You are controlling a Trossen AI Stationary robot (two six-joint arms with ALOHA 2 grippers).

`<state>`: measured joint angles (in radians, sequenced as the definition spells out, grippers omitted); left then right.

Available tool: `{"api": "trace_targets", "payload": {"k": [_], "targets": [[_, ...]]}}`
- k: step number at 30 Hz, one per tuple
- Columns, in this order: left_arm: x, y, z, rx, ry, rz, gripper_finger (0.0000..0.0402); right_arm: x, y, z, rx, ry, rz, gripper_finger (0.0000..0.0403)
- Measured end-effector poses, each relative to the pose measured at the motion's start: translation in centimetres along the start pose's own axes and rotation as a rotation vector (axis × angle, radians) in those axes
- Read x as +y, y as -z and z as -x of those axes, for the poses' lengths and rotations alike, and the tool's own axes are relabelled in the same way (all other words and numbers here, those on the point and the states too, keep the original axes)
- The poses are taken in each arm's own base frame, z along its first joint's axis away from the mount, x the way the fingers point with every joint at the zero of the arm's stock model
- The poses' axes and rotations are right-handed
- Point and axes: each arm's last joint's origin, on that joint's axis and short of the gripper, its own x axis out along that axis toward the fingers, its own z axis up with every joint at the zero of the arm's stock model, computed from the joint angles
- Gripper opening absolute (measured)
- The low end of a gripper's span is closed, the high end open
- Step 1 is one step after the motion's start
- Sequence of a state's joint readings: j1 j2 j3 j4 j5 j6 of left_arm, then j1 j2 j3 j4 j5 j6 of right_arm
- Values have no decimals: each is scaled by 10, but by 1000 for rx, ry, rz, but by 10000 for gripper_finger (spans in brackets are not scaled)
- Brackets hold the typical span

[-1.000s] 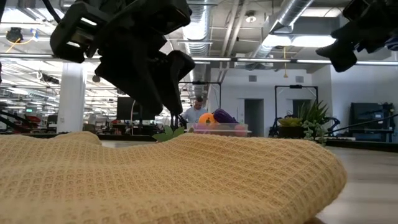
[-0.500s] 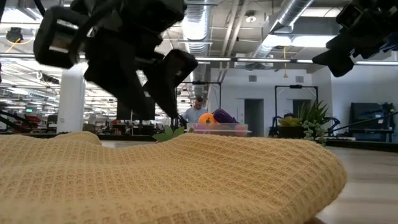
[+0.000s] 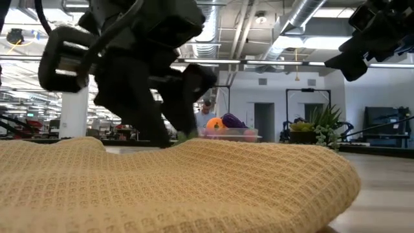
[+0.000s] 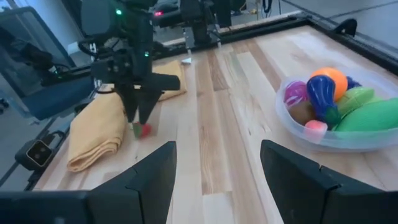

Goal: Pick and placing Produce into tupperware
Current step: Put the strawberry in the transparent bin

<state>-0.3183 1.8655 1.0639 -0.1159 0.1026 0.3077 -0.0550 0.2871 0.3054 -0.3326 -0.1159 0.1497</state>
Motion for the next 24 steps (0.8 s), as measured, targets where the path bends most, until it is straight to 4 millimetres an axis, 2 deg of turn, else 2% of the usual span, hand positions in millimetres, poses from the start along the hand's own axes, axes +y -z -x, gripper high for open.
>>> {"api": "trace_targets", "payload": {"k": [8,16,24], "targets": [[1,-1,-9,-5,-5,21,169,0,0,0,4,0,-7,256],[1,-2,-9,-30,16,56,172,0,1,-2,14,2,-9,256],[1,-2,-9,-30,26,110,217,0,1,-2,17,3,-9,256]]}}
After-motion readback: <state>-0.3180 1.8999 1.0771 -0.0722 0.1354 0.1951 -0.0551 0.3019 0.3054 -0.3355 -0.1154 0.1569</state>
